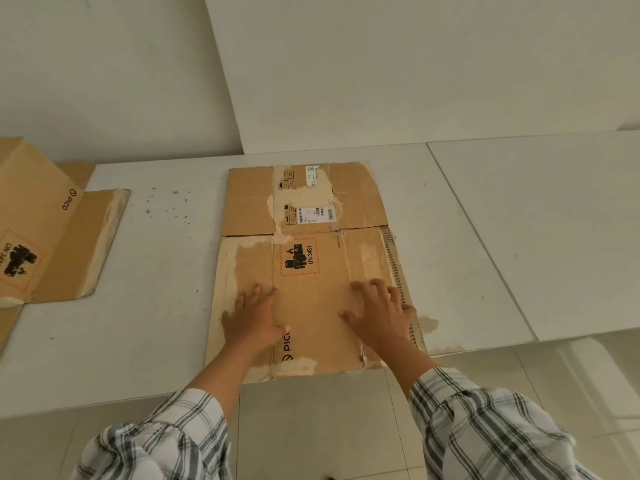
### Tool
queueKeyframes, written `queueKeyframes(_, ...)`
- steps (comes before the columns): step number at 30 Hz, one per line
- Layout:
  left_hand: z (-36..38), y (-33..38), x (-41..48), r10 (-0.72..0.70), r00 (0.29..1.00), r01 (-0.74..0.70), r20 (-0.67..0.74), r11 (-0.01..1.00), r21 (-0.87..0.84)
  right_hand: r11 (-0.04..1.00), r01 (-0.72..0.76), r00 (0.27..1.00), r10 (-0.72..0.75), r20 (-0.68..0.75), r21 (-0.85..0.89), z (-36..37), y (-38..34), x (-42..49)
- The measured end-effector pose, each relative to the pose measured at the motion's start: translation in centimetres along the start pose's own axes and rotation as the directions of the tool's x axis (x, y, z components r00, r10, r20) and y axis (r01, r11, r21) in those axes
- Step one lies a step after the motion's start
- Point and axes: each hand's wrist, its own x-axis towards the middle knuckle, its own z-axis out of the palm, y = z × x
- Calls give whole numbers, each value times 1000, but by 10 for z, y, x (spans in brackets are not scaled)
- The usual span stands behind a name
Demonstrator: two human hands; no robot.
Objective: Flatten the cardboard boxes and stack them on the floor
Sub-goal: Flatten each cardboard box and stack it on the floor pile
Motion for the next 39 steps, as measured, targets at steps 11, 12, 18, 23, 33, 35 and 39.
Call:
queueKeyframes(11,-12,-41,-26,-533,842,515,76,757,-403,777,-525,851,484,205,346,-21,33,-10)
queueKeyframes(12,-14,-46,-23,-531,841,521,99,750,-407,758,-539,843,488,229,368,-20,36,-9)
queueKeyframes(18,-17,-59,-35,-417,909,315,19,655,-686,672,-470,863,486,137,573,-24,27,-26)
queueKeyframes(23,-31,-31,-65,-427,859,214,-282,800,-560,699,-438,851,524,12,565,-44,16,-45)
queueKeyframes(33,-65,49,-82,-329,824,0,-460,813,-582,697,-364,778,592,-210,618,-117,75,-66)
queueKeyframes(35,-70,78,-84,-301,823,-38,-481,817,-575,690,-353,763,603,-232,632,-132,99,-69)
queueKeyframes(39,-70,142,-90,-256,823,-89,-507,823,-562,688,-327,749,607,-266,648,-164,156,-73)
